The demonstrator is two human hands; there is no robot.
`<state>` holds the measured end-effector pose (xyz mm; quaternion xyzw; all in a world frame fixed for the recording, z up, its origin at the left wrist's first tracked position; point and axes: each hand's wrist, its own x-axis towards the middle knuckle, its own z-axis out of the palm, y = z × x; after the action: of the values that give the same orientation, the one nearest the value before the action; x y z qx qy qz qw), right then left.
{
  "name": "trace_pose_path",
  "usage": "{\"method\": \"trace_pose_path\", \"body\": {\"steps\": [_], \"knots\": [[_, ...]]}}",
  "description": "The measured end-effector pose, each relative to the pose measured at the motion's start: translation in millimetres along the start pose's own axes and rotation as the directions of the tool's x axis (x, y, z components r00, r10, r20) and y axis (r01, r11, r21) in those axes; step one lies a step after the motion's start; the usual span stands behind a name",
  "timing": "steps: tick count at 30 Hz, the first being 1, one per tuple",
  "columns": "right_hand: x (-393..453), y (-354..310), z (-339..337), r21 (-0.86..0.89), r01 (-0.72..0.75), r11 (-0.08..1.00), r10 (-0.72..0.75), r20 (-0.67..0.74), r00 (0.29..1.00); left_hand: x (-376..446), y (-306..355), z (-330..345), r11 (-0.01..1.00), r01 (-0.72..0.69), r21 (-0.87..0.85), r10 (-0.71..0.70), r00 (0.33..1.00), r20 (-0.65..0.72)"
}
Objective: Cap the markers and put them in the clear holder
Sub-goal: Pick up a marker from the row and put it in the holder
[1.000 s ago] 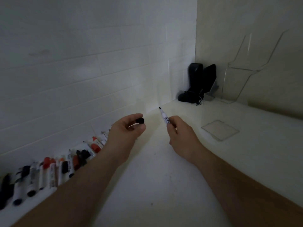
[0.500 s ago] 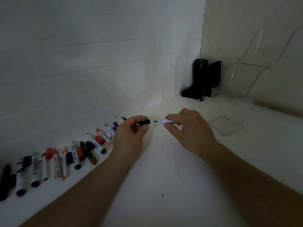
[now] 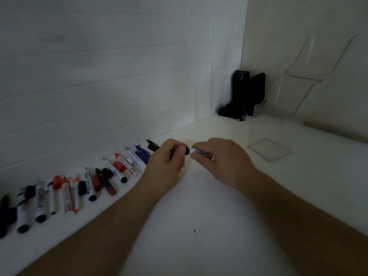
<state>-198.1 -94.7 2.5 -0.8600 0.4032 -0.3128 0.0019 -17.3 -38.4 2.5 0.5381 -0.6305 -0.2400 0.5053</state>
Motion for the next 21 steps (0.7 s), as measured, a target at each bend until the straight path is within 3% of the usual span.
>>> {"method": "trace_pose_path", "body": {"steps": [6,10,14,21], "knots": [[-2,-10,2,-0.064,0.021,0.998,-0.022,-0.021,1.0,3,2,4,0.925,0.177,-0.336,-0.195,0.981,-0.018],[-4,-10,2,-0.166,0.023,0.986,-0.029,-0.031,0.999,2,-1,12,0.945,0.168,-0.281,-0.189,0.981,-0.05],[-6,-9,2,-0.103,0.037,0.994,-0.037,0.01,0.999,-1,-2,13,0.999,0.044,-0.004,-0.044,0.997,-0.068],[-8,-4,3,0.021,0.005,1.0,-0.007,0.09,0.996,-3,2,11,0.999,-0.03,0.011,0.03,0.999,0.032]]}}
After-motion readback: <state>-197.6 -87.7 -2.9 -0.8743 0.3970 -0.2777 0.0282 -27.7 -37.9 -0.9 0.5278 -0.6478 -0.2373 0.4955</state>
